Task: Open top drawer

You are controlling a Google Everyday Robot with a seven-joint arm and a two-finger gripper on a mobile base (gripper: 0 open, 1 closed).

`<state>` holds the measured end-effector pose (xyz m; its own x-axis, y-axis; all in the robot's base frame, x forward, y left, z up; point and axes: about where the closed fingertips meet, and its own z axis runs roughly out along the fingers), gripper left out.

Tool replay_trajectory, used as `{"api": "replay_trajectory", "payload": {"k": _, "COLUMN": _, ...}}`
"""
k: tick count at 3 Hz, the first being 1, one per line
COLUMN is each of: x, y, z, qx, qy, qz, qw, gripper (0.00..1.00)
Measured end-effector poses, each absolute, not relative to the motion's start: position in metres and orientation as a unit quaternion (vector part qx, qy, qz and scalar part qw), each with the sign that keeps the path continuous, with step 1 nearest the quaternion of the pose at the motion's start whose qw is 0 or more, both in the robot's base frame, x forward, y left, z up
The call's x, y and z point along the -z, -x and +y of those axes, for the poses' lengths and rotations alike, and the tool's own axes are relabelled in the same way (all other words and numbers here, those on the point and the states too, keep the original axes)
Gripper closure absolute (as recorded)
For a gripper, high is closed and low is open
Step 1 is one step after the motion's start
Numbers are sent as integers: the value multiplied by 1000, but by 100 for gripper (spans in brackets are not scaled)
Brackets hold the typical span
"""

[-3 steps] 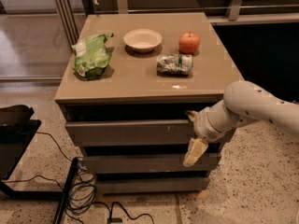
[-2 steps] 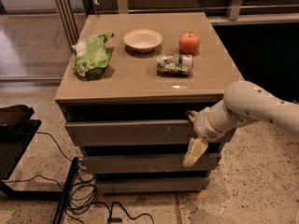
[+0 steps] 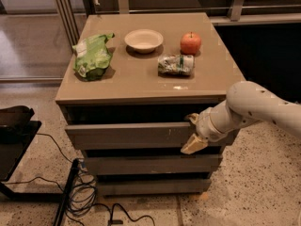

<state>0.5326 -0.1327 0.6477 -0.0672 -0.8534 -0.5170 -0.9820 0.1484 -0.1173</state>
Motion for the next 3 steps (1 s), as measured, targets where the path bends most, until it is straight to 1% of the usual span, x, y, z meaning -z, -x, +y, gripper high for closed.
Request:
{"api": "replay_trajectory", "payload": {"k": 2, "x": -659, "y": -533, "z": -133, "qx": -133, "qy": 639, "qz": 718, "qw": 241, "gripper": 88}}
{"api": "replay_trajectory", "payload": {"k": 3, "x": -660, "y": -533, "z": -133, "qx": -133, "qy": 639, "qz": 718, "qw": 241, "gripper": 100}}
